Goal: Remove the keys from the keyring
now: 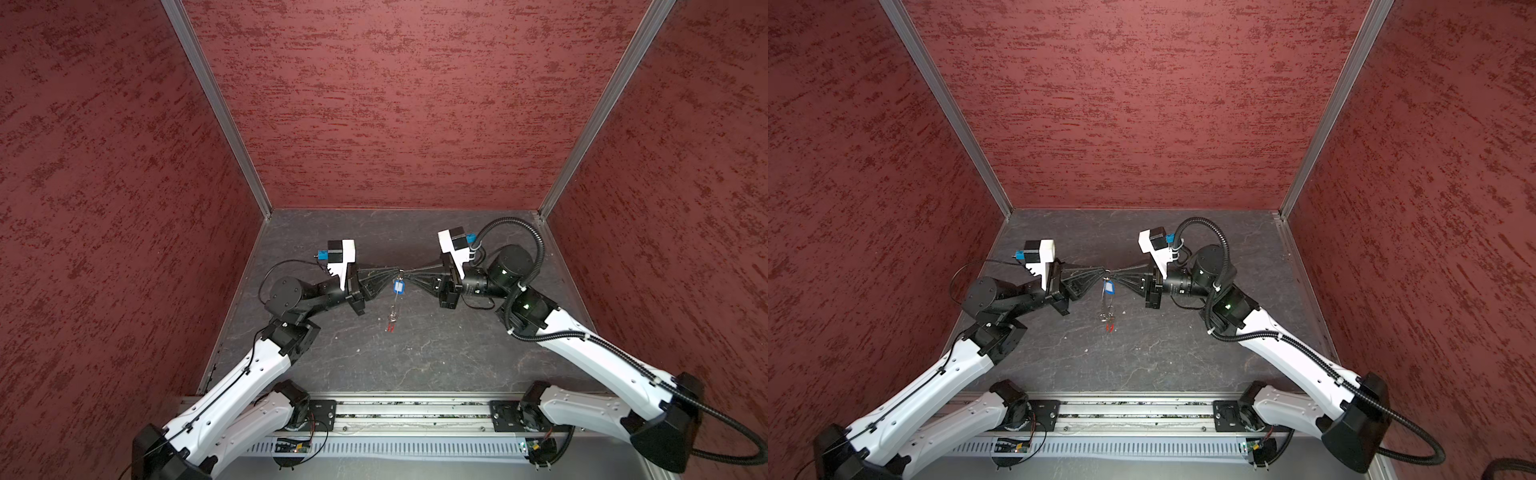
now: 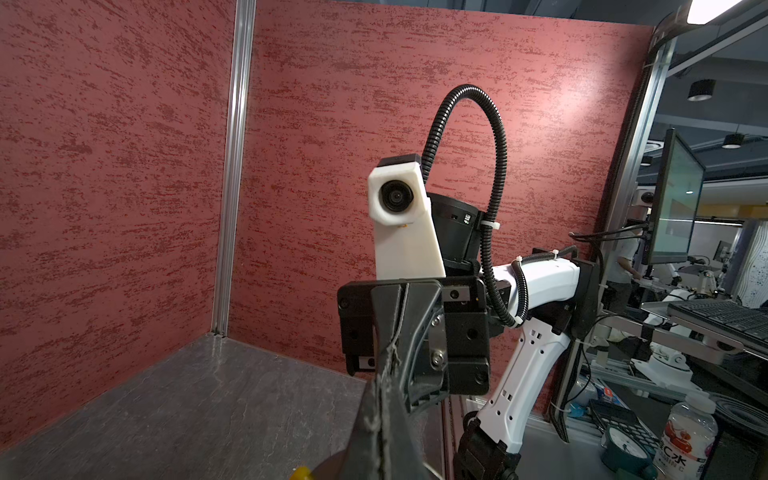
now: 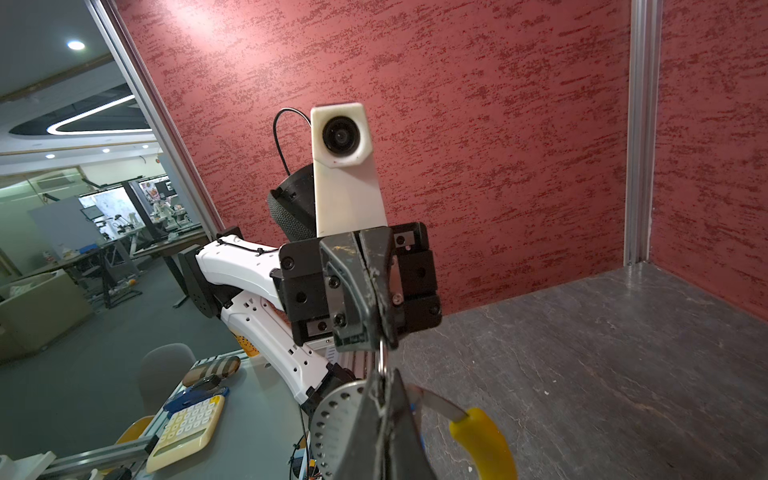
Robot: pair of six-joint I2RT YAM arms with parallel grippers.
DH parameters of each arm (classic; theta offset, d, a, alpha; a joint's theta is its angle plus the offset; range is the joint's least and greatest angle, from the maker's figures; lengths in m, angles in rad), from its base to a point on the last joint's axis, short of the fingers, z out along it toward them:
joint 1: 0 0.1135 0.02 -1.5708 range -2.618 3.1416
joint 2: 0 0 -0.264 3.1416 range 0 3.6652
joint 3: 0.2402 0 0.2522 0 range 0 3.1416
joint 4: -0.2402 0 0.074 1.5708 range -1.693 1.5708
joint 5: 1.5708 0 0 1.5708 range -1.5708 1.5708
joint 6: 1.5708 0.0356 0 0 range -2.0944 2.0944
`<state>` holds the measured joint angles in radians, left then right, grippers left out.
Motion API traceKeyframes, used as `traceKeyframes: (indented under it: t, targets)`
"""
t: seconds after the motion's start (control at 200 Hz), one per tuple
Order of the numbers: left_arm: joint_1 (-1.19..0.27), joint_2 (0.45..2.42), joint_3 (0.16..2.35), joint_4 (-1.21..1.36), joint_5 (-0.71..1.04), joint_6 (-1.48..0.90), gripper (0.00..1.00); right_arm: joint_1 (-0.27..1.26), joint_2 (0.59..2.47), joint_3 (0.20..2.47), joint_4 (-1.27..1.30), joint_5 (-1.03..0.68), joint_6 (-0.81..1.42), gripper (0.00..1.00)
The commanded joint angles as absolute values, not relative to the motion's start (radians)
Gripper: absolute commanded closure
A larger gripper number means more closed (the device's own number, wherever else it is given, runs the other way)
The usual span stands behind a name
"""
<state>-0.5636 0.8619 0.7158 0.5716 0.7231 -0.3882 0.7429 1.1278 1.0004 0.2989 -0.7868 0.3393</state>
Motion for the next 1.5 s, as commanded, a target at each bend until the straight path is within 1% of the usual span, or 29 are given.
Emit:
traceKeyframes:
  t: [0.0, 0.02, 0.04, 0.1, 0.155, 0.205, 0.316, 0.491, 0.561, 0.661, 0.736, 0.922, 1.037, 1.187, 1.352, 1.493]
  targets:
    - [-0.569, 0.855, 0.718, 0.547, 0.705, -0.390, 1.00, 0.730, 1.116, 1.017, 0.278, -0.819, 0.313, 1.00]
    - [-0.567, 0.853, 0.719, 0.535, 0.700, -0.389, 0.99, 0.725, 1.113, 1.020, 0.263, -0.820, 0.307, 1.00]
    - [-0.567, 0.849, 0.721, 0.525, 0.697, -0.389, 0.94, 0.718, 1.111, 1.023, 0.248, -0.824, 0.299, 1.00]
    - [-0.567, 0.835, 0.723, 0.494, 0.688, -0.388, 0.74, 0.689, 1.106, 1.033, 0.197, -0.839, 0.280, 1.00]
    - [-0.568, 0.825, 0.734, 0.435, 0.684, -0.384, 0.61, 0.662, 1.107, 1.046, 0.155, -0.880, 0.266, 1.00]
    - [-0.568, 0.816, 0.750, 0.378, 0.682, -0.376, 0.57, 0.644, 1.111, 1.067, 0.094, -0.900, 0.232, 1.00]
    - [-0.566, 0.805, 0.810, 0.219, 0.686, -0.348, 0.55, 0.622, 1.120, 1.098, -0.013, -0.944, 0.143, 1.00]
    - [-0.561, 0.860, 0.943, -0.061, 0.726, -0.307, 0.56, 0.609, 1.145, 1.143, -0.116, -1.004, 0.060, 1.00]
    - [-0.559, 0.886, 0.975, -0.111, 0.757, -0.304, 0.57, 0.609, 1.156, 1.166, -0.140, -1.021, 0.045, 1.00]
    - [-0.558, 0.906, 1.004, -0.151, 0.782, -0.300, 0.62, 0.609, 1.172, 1.202, -0.176, -1.037, 0.023, 1.00]
    - [-0.556, 0.917, 1.022, -0.171, 0.801, -0.296, 0.69, 0.610, 1.183, 1.223, -0.206, -1.037, 0.006, 1.00]
    - [-0.550, 0.949, 1.062, -0.222, 0.825, -0.285, 0.71, 0.611, 1.193, 1.255, -0.244, -1.032, -0.013, 1.00]
    - [-0.549, 0.960, 1.062, -0.205, 0.836, -0.293, 0.79, 0.610, 1.201, 1.264, -0.251, -1.034, -0.015, 1.00]
    - [-0.549, 0.959, 1.057, -0.176, 0.847, -0.301, 0.81, 0.611, 1.204, 1.266, -0.256, -1.023, -0.017, 1.00]
    - [-0.551, 0.969, 1.060, -0.170, 0.863, -0.303, 0.90, 0.610, 1.207, 1.270, -0.259, -1.017, -0.018, 1.00]
    - [-0.553, 0.971, 1.054, -0.160, 0.862, -0.307, 0.91, 0.611, 1.210, 1.275, -0.255, -1.016, -0.015, 1.00]
